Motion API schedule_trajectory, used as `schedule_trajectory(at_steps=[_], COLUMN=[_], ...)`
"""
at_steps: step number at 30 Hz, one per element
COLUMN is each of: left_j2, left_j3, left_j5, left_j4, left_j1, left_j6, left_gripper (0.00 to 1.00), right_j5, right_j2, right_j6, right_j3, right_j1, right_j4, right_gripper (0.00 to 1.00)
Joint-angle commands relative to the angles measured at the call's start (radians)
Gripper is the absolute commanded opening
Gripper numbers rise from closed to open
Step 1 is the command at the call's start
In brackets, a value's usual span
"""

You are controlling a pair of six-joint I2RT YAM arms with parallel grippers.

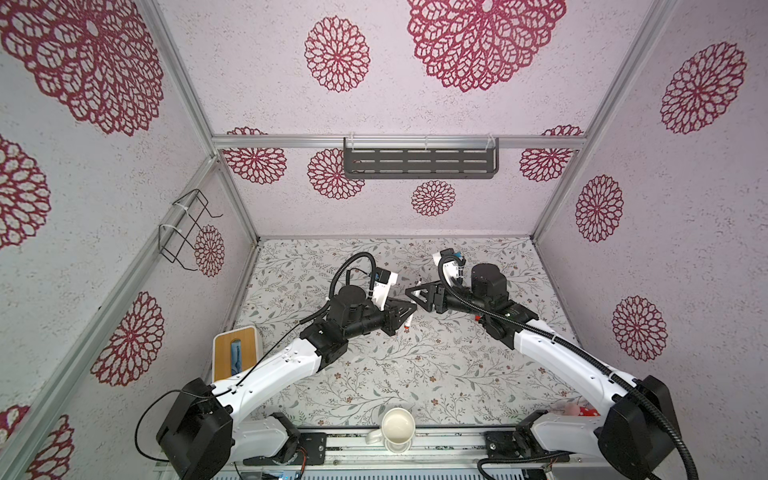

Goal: Insert the pens into the pen caps

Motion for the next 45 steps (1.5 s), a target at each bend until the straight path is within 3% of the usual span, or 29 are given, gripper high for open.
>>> schedule_trajectory(at_steps=[1, 13, 23, 28, 40, 42, 45], left_j2=[-0.022, -0.02, -0.013, -0.013, -0.016, -0.016, -0.015], left_j3=[-0.011, -0.019, -0.028, -0.03, -0.031, -0.031, -0.027], left_j5=[-0.009, -0.041, -0.099, -0.091, -0.068, -0.061, -0.018], left_j4=[0.036, 0.047, 0.082, 0.089, 0.097, 0.096, 0.09], left_j1=[-0.015, -0.017, -0.016, -0.015, -0.016, -0.015, -0.016], left_j6=[0.008, 0.002, -0.029, -0.034, -0.038, -0.039, -0.025], left_gripper=[0.07, 0.07, 0.07, 0.07, 0.08, 0.17, 0.49], right_j5=[-0.006, -0.021, 0.01, 0.01, 0.006, 0.01, 0.027], right_j2=[0.014, 0.023, -0.051, -0.06, -0.062, -0.069, -0.085], right_j6=[0.023, 0.037, 0.033, 0.032, 0.037, 0.036, 0.01], right_j3=[0.049, 0.037, -0.009, -0.018, -0.024, -0.023, -0.009], right_j1=[0.013, 0.026, 0.028, 0.029, 0.028, 0.028, 0.028], right_j4=[0.06, 0.08, 0.073, 0.074, 0.084, 0.08, 0.044], right_gripper=[0.59, 0.39, 0.38, 0.33, 0.1, 0.09, 0.09])
